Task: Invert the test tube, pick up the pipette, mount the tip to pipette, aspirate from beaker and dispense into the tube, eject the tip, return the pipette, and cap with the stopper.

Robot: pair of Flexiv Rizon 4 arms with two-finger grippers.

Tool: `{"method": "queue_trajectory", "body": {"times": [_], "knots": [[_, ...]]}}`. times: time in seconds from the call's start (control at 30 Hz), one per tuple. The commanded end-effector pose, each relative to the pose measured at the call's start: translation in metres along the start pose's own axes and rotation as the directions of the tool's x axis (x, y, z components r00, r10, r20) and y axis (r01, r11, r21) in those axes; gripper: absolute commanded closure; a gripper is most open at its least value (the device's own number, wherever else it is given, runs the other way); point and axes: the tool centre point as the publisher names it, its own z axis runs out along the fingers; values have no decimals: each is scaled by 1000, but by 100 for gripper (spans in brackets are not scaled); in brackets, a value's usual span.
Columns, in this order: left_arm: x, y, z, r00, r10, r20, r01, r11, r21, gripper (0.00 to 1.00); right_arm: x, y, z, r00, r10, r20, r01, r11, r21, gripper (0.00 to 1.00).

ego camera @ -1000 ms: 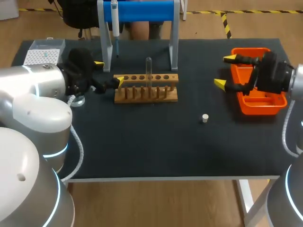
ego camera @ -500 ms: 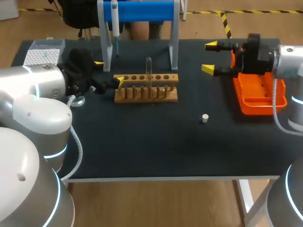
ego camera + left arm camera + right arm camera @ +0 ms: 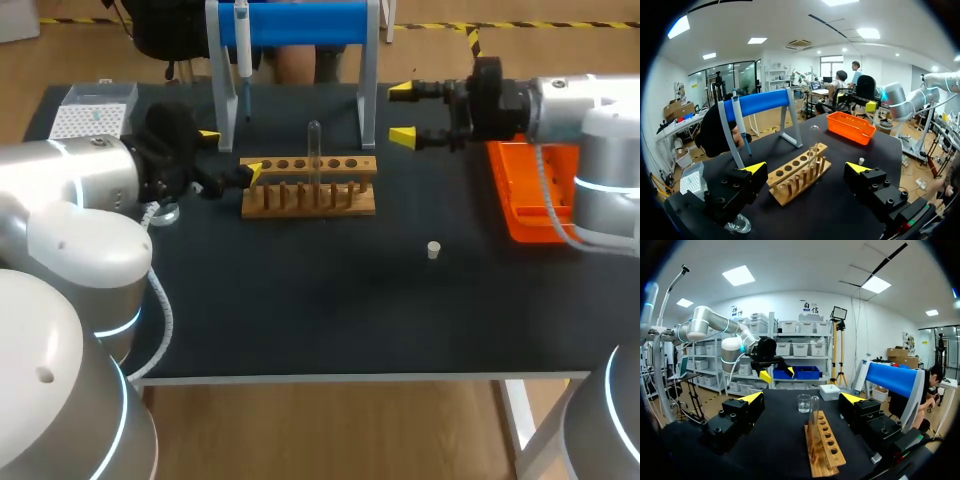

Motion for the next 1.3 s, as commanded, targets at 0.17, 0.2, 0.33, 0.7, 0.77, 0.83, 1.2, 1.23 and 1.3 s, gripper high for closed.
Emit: {"method": "queue_trajectory", "body": {"times": [0.17,0.2,0.33,0.7,0.77,0.83,1.2,1.23,1.3], "knots": [[-2,2,-1,1000,0,-7,0,1000,5,0,-13,-18,28,998,-4,-69,4,1000,-7,0],[-2,2,-1,1000,0,-7,0,1000,5,0,-13,-20,31,998,-5,-69,4,1000,-5,0],[-2,2,-1,1000,0,-7,0,1000,5,0,-14,-27,43,997,-5,-75,5,1000,-2,0],[-2,2,-1,1000,0,-7,0,1000,5,0,-23,-47,73,997,4,-75,-4,1000,2,0],[-2,2,-1,1000,0,-7,0,1000,5,0,-25,-50,78,997,6,-74,-6,1000,1,0],[-2,2,-1,1000,0,-7,0,1000,5,0,-27,-53,84,997,13,-73,-13,1000,-1,0],[-2,2,-1,1000,0,-7,0,1000,5,0,-33,-65,105,997,16,-75,-16,1000,0,0],[-2,2,-1,1000,0,-7,0,1000,5,0,-33,-65,106,997,15,-75,-15,1000,0,0],[-2,2,-1,1000,0,-7,0,1000,5,0,-35,-67,108,997,15,-72,-15,1000,1,0]]}}
